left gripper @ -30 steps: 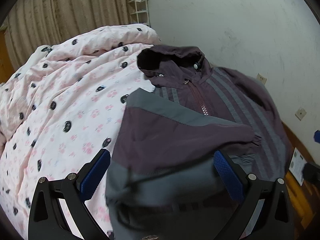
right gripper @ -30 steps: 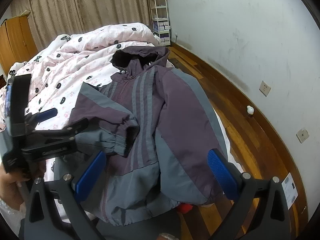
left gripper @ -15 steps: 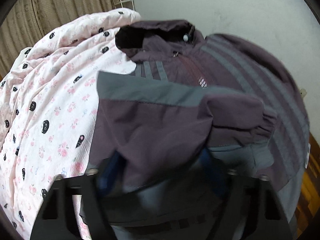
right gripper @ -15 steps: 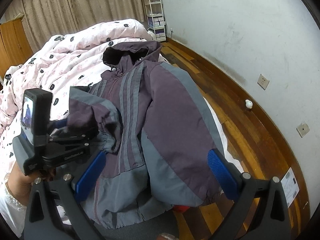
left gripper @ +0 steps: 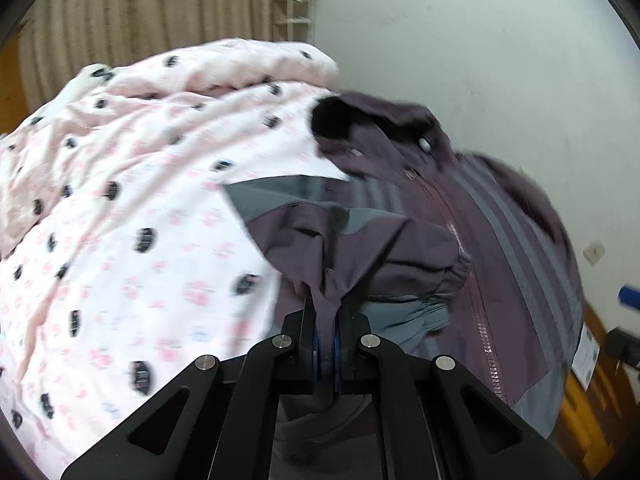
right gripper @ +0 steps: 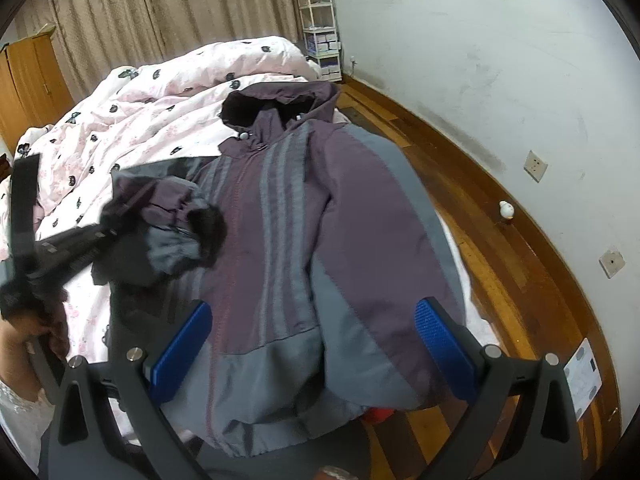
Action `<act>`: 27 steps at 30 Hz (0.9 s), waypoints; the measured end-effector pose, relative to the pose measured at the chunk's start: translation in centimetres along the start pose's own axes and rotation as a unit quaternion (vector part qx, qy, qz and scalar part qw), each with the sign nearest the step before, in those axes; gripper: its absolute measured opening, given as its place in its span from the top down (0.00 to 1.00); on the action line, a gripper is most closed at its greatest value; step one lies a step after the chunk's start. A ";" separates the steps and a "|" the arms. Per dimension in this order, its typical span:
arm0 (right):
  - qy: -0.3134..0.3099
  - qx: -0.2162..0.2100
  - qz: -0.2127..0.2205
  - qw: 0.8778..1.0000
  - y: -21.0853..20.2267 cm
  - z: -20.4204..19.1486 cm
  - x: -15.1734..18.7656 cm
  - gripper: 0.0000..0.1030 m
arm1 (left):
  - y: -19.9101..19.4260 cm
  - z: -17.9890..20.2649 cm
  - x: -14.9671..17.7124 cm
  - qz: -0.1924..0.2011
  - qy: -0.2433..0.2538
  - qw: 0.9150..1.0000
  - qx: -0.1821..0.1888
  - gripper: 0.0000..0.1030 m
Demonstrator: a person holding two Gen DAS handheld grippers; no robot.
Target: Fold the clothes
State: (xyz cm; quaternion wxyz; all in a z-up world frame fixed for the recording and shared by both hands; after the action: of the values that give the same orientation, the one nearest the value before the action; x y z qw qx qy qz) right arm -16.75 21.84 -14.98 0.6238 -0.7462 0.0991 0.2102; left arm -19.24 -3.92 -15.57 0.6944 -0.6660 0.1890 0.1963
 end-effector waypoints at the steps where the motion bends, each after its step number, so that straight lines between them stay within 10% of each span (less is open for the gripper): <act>1: -0.001 -0.002 0.000 1.000 0.0 -0.2 0.0 0.00 | -0.8 -1.3 0.1 0.005 -0.015 1.000 0.002 0.97; 27: -0.129 -0.033 -0.014 0.991 1.2 -17.0 0.1 0.00 | -6.9 -26.4 10.9 0.019 -0.225 0.970 -0.090 0.97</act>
State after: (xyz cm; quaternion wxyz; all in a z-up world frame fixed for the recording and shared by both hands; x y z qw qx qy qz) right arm -13.88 5.12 -13.83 0.6092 -0.7344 0.0005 0.2993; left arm -6.31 -30.36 -16.49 0.6525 -0.6608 0.0222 0.3702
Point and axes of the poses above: each gripper's, at about its wrist camera, not at the fingertips, and y roughly the way its jaws point, z to its right, x to its underside, the point moved 10 cm from there along y, roughly the way its jaws point, and after that the axes turned 11 degrees about -z, right-handed, at the moved point
